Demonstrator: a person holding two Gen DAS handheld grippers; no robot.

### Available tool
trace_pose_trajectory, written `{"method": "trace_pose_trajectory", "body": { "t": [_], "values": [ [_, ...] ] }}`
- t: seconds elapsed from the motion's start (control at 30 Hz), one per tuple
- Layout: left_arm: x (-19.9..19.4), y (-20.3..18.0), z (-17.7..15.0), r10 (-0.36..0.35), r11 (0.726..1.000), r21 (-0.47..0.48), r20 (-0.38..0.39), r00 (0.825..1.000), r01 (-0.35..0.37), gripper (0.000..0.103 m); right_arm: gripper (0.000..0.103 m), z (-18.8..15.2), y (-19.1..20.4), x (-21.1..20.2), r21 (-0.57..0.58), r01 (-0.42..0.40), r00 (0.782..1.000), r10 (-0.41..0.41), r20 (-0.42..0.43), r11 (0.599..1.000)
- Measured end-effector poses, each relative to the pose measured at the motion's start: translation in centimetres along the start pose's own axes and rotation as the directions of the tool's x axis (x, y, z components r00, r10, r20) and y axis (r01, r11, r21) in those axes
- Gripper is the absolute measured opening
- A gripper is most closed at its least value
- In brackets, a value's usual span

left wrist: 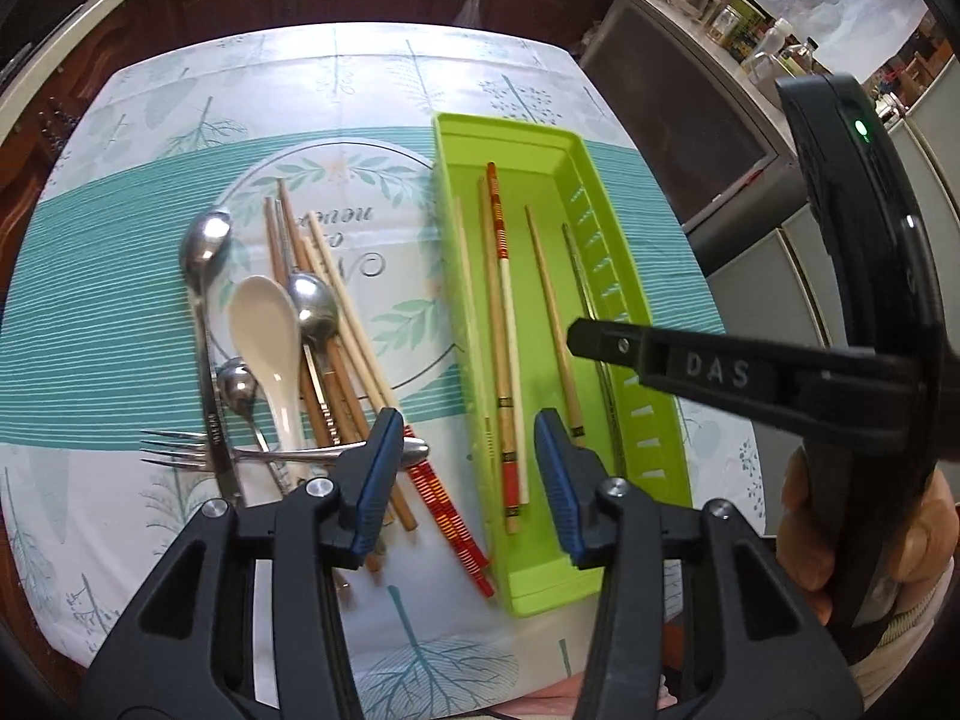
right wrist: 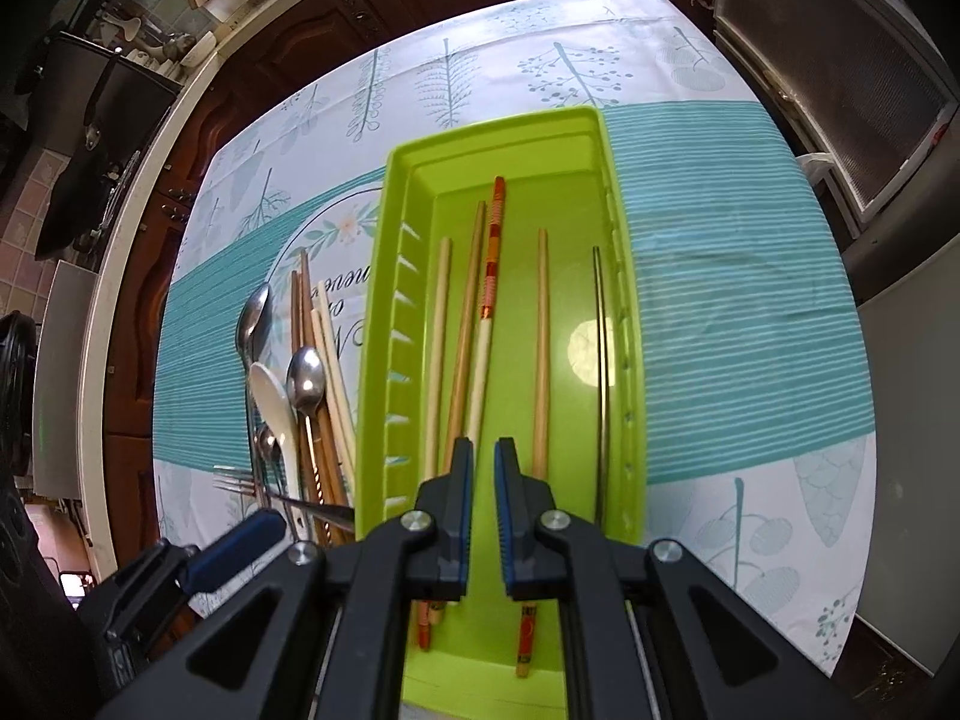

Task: Organize utensils
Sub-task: 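Move both open grippers back toward the spoons in the pile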

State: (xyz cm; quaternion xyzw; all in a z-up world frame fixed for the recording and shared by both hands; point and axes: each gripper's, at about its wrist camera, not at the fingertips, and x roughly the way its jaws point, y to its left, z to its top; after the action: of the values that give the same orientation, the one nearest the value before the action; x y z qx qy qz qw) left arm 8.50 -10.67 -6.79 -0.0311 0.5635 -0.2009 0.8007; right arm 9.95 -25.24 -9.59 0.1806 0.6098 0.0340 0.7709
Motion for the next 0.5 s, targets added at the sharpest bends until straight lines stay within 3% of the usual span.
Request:
{"method": "trace_pose_trajectory", "body": {
  "t": [0.5],
  "values": [
    [-3.1, 5.9, -1.4, 0.138, 0.987, -0.086, 0.051, 0.989, -0.134, 0.042, 0.007, -3.0, 3.3, -1.3, -0.055, -0.018, 0.999, 0.019, 0.026, 0.998]
  ]
}}
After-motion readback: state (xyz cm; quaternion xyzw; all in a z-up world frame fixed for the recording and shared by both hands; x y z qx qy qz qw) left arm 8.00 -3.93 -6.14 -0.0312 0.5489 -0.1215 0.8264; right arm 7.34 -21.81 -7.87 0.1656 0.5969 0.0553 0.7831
